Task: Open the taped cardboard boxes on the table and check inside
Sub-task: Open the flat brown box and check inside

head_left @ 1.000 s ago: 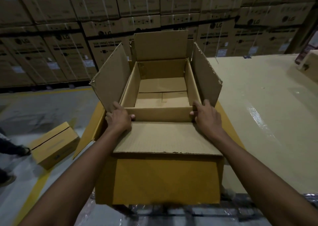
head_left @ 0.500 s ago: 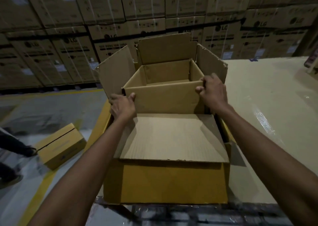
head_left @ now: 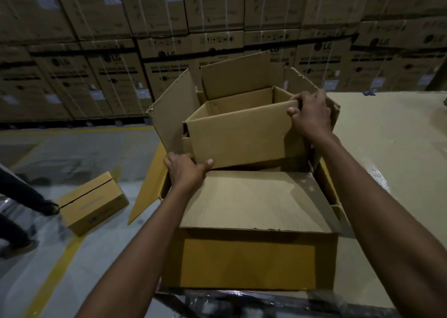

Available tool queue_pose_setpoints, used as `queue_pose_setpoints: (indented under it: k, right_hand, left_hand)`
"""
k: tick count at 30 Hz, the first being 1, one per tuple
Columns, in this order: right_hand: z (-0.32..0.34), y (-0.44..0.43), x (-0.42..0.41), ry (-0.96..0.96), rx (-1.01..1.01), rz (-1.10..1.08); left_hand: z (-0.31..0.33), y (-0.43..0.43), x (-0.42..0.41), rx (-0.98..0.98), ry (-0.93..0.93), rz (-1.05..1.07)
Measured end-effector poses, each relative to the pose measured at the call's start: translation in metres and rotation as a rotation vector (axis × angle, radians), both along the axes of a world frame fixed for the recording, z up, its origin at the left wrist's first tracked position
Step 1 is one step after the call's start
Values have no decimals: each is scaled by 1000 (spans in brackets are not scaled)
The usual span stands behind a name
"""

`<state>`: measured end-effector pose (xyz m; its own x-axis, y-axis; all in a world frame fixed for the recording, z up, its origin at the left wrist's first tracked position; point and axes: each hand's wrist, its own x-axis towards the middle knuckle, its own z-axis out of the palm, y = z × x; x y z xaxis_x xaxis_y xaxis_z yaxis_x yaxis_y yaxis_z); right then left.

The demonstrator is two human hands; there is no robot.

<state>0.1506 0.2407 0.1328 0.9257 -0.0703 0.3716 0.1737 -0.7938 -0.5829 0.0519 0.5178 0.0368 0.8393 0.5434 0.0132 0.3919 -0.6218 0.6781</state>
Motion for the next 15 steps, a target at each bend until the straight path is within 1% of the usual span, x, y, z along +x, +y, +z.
queue_pose_setpoints:
  k: [2,5,7,9,11,12,15]
  right_hand:
    - [13,-1,2,-10,107,29]
    - [22,-1,0,-5,220,63]
    - [15,-1,-6,26,274,82]
    - [4,-3,-20,70,338,86]
    - [-13,-8,-38,165,366,74]
    - [-25,-11,-45,225,371,70]
    - [-53,-21,-57,397,320,79]
  left_hand:
    - [6,-2,-8,-90,-168,3]
    - [16,-4,-18,-377,-434,95]
    - [23,-4,-26,-530,-478,116]
    - [28,2,-28,-679,-388,113]
    - [37,3,-30,-849,-234,82]
    - [36,6,-30,-855,-147,69]
    - [33,10,-31,-643,82,9]
